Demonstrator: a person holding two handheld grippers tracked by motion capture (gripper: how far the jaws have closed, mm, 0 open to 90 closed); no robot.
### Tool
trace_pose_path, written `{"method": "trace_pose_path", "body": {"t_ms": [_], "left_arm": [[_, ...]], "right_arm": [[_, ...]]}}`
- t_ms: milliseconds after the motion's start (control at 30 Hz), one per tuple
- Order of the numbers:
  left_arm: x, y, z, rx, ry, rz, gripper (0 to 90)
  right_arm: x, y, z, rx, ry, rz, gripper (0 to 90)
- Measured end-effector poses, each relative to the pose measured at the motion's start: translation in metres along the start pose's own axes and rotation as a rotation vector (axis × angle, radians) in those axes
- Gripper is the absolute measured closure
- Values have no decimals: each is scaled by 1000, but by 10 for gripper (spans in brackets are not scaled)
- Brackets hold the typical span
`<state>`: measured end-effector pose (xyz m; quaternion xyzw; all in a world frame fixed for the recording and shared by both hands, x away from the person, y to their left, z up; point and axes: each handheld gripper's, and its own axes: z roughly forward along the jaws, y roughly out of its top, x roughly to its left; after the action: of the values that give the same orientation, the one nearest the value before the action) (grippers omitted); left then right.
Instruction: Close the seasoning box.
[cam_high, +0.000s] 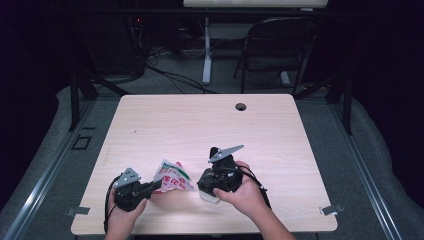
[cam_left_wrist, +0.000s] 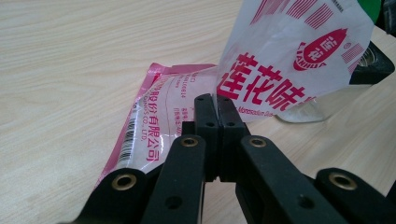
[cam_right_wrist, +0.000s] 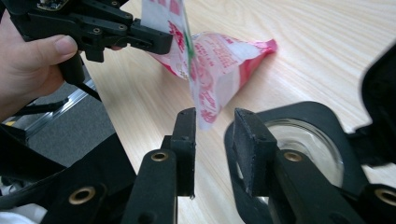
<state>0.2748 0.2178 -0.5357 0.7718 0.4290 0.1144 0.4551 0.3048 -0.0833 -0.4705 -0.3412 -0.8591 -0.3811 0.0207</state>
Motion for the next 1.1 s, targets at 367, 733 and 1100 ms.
{"method": "trace_pose_path", "body": {"t_ms": [367,733,1100], "left_arm": [[0,-1,1,7,-7,1,900],[0,-1,0,10,-6,-2,900],[0,-1,1,10,-11,4,900]], "right_arm": [[9,10,19,16,29,-27,695],[4,16,36,33,37,15,702],[3,21,50,78,37,19,737]]}}
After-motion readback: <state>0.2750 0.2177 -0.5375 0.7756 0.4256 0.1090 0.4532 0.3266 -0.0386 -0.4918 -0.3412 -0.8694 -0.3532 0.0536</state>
